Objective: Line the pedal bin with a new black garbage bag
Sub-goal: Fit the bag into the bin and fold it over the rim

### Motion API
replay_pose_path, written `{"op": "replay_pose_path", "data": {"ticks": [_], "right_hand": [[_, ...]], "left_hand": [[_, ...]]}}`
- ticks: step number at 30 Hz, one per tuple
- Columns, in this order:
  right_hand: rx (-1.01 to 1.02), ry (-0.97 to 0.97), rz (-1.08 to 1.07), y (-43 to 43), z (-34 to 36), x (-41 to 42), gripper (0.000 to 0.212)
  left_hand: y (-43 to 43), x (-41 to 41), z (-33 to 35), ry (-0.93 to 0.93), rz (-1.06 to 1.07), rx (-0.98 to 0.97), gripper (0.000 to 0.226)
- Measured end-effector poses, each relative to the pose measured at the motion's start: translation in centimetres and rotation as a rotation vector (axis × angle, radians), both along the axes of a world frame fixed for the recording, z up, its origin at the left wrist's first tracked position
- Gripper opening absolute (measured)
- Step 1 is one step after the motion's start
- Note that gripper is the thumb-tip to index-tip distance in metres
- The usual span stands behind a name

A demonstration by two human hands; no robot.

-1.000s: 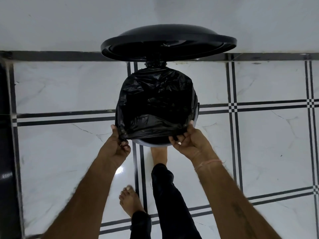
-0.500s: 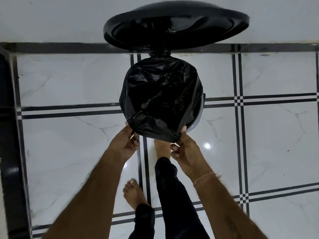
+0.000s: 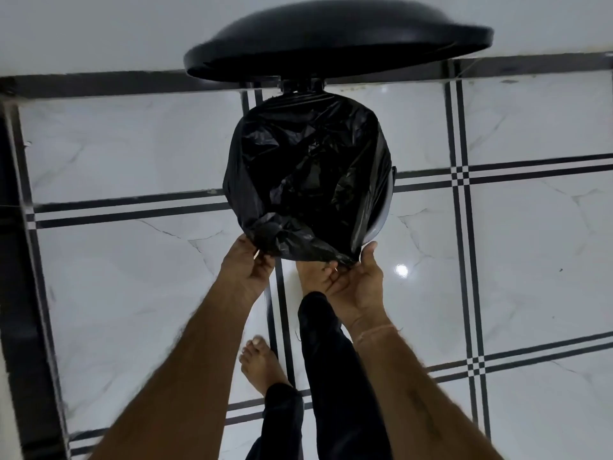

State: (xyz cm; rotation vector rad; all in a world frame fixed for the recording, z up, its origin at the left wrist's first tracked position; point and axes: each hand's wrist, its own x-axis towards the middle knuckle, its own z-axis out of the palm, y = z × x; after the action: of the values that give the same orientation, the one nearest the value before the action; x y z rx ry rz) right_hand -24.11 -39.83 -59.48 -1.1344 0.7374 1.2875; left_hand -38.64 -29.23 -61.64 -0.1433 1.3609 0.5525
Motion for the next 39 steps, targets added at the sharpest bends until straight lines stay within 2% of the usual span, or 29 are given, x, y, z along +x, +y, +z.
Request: {"op": "replay_pose_path", "data": {"ticks": [4,8,12,14,17,21,24,27,32,34,36,39], "right_hand": [[0.078,0.049,-0.077,1.6,0.1,0.6,0.057],[0.109,0.132,-0.147,1.8,0.4,1.3,0.054],[0.087,0.162,-0.223,1.9,0.6,2.0,0.050],[0.090,0.162,-0.236,2.1,0.1,2.5,0.055],[0.078,0.100,-0.190,2.5,-0.9,4.0,0.067],[0.069,-0.033,-0.152,2.0,-1.1,5.5,0.035],[0.071,-0.048,-0.143,1.5,-1.2,5.5,0.025],[0.022,-0.051,-0.149,2.6,-1.6,6.3,0.026],[-0.213,0.046,-0.167,5.7,-1.1,7.8,0.030],[-0.164,0.052,-0.221,6.6,-0.5,8.2,0.031],[-0.094,-0.069,-0.136,6.8,-0.1,8.6,0.040],[-0.102,-0.140,-0.017,6.7,0.4,9.8,0.035]], "left_hand": [[0.2,0.5,1.5,-0.005,0.167,0.081,0.041],[-0.5,0.9,1.8,0.041,0.085,0.111,0.022],[-0.2,1.2,1.8,0.056,0.138,0.072,0.021],[0.0,1.1,1.7,0.050,0.143,0.059,0.019],[0.2,0.7,1.6,0.039,0.144,0.041,0.015],[0.4,0.6,1.5,0.033,0.133,0.019,0.016],[0.3,0.7,1.1,0.039,0.129,0.016,0.018],[0.4,0.8,0.8,0.052,0.116,0.025,0.022],[0.5,0.8,0.2,0.068,0.050,0.004,0.028],[0.6,0.8,-0.1,0.072,0.043,-0.007,0.029],[0.6,0.9,-0.4,0.063,0.094,0.002,0.033],[-0.1,1.3,0.4,0.028,0.202,0.026,0.036]]}}
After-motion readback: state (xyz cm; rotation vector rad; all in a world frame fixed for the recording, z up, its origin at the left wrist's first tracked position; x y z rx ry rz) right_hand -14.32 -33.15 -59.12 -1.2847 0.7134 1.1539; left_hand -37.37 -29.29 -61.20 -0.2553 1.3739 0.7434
